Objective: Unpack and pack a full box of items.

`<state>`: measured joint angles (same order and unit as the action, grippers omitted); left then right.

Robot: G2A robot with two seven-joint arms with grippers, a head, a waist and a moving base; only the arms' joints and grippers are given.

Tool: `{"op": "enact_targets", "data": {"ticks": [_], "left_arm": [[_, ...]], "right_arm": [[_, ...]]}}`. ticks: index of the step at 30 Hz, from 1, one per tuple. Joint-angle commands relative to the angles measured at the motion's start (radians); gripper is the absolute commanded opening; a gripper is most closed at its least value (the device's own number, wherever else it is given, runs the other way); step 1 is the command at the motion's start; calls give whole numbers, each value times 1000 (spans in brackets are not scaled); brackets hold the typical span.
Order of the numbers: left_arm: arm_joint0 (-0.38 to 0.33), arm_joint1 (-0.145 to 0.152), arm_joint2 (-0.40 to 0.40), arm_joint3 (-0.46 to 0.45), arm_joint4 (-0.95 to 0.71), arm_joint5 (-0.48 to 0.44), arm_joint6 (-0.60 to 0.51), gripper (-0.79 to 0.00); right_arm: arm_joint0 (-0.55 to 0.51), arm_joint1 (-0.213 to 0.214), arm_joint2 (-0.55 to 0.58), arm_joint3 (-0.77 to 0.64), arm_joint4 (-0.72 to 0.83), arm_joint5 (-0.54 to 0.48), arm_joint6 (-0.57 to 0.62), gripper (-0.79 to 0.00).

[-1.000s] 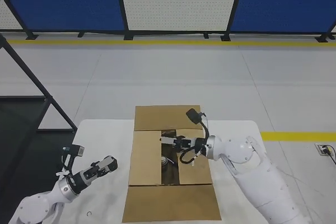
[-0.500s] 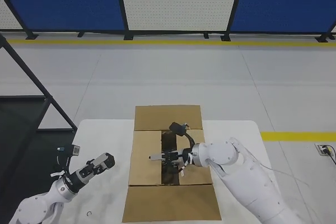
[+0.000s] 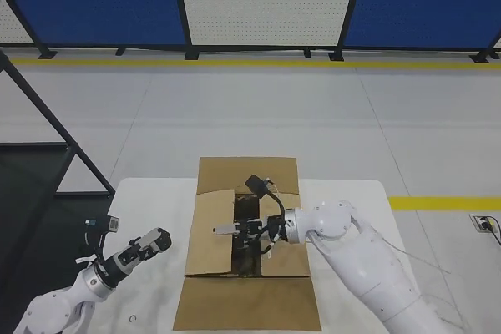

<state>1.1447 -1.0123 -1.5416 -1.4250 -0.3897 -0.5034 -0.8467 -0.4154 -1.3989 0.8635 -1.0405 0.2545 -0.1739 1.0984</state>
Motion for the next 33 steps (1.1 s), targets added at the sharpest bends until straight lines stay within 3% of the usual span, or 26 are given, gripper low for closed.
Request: {"op": "enact_targets", "data": {"ticks": [1, 9, 14, 24, 27, 33], "left_arm": [[0, 0, 0, 0, 0, 0, 0, 0], [12, 1, -2, -14, 23, 2, 16, 0], [62, 5, -39, -48, 50, -13, 60, 0], [182, 11, -142, -94, -3, -59, 130, 0], [221, 11, -168, -115, -34, -75, 153, 0], [225, 10, -171, -118, -38, -76, 155, 0]], "right_arm": [[4, -1, 11, 9, 44, -27, 20, 0], [35, -34, -27, -9, 104, -50, -43, 0], [69, -80, -112, 5, 89, -26, -156, 0], [110, -161, -211, 74, 65, -90, -353, 0], [131, -185, -240, 104, 64, -71, -348, 0], [131, -185, -240, 104, 64, -71, -348, 0]]}}
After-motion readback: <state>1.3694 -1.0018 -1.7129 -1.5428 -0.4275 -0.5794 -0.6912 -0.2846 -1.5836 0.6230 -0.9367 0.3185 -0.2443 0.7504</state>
